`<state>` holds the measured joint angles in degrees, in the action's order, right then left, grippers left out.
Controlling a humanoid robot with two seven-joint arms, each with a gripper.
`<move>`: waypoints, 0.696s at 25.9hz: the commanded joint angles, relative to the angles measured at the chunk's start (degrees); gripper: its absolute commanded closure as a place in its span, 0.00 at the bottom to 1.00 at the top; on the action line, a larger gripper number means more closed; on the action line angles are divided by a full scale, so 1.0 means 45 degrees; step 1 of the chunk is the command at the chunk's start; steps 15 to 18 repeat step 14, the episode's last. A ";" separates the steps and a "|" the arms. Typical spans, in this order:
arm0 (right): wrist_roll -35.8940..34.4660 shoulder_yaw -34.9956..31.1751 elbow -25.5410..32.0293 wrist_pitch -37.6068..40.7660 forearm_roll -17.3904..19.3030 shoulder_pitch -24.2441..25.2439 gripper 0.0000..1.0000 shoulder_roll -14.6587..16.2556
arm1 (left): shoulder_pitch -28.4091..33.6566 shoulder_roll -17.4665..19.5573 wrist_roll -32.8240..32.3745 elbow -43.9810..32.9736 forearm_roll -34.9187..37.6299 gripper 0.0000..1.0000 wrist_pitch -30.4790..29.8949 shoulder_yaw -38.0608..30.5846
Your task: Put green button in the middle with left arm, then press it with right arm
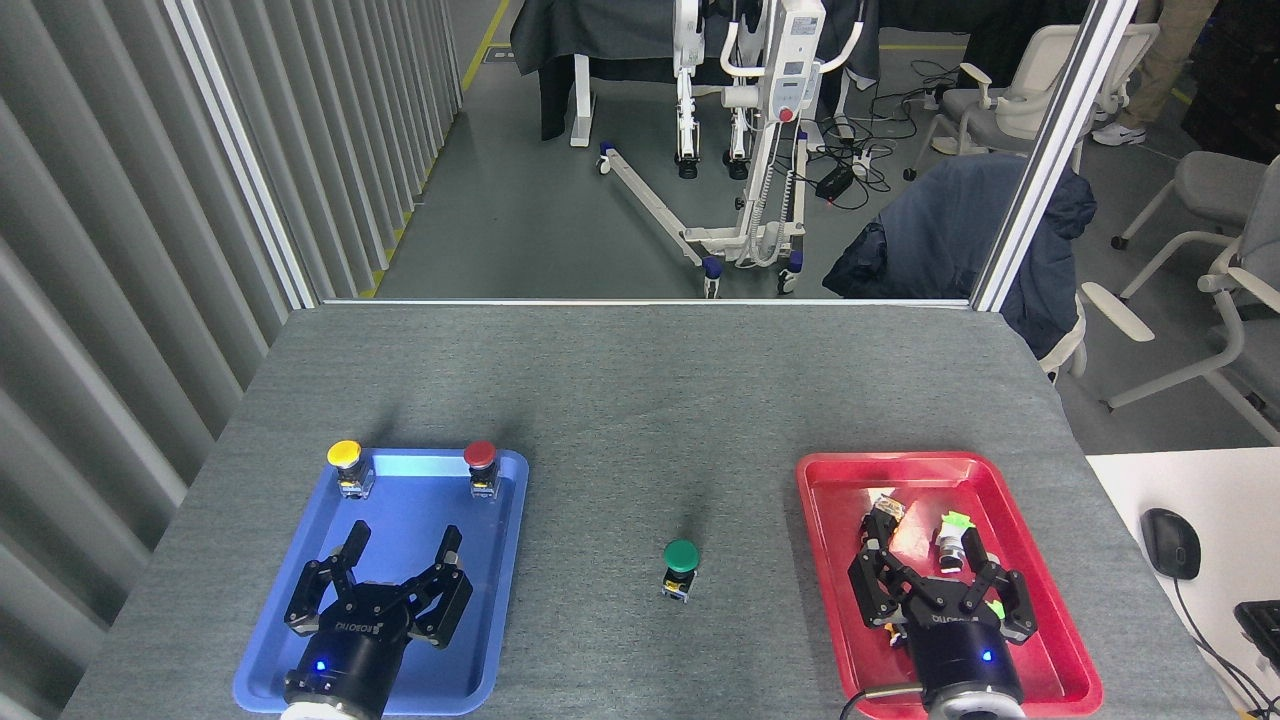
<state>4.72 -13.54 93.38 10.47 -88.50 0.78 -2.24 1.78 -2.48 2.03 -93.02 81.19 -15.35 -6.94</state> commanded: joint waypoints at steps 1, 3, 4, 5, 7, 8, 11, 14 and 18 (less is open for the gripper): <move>-0.0053 0.0020 -0.0009 -0.0042 0.0000 -0.0075 0.00 0.0010 | 0.0014 -0.0112 -0.0002 0.0104 -0.0015 0.02 0.0012 -0.0041; -0.0072 0.0020 -0.0068 -0.0042 0.0000 -0.0075 0.00 0.0010 | 0.0033 -0.0112 -0.0002 0.0104 -0.0015 0.02 0.0148 -0.0041; -0.0072 0.0020 -0.0087 -0.0042 0.0019 -0.0095 0.00 0.0010 | 0.0033 -0.0112 -0.0002 0.0104 -0.0015 0.02 0.0227 -0.0041; -0.0072 0.0001 -0.0087 -0.0062 0.0000 -0.0095 0.00 0.0010 | 0.0014 -0.0131 -0.0002 0.0104 -0.0015 0.02 0.0305 -0.0041; -0.0072 0.0001 -0.0087 -0.0081 0.0019 -0.0095 0.00 -0.0029 | 0.0014 -0.0171 0.0017 0.0104 -0.0034 0.02 0.0442 -0.0021; -0.0072 0.0020 -0.0087 -0.0120 0.0019 -0.0076 0.00 -0.0029 | 0.0014 -0.0190 0.0076 0.0104 -0.0034 0.02 0.0461 -0.0041; -0.0053 0.0020 -0.0087 -0.0120 0.0019 -0.0075 0.00 -0.0009 | 0.0014 -0.0190 0.0135 0.0124 -0.0034 0.02 0.0500 -0.0041; -0.0053 0.0040 -0.0087 -0.0120 0.0000 -0.0036 0.00 -0.0029 | 0.0014 -0.0151 0.0135 0.0202 -0.0034 0.02 0.0520 -0.0080; -0.0053 0.0040 -0.0087 -0.0120 0.0000 -0.0036 0.00 -0.0029 | 0.0014 -0.0151 0.0135 0.0202 -0.0034 0.02 0.0520 -0.0080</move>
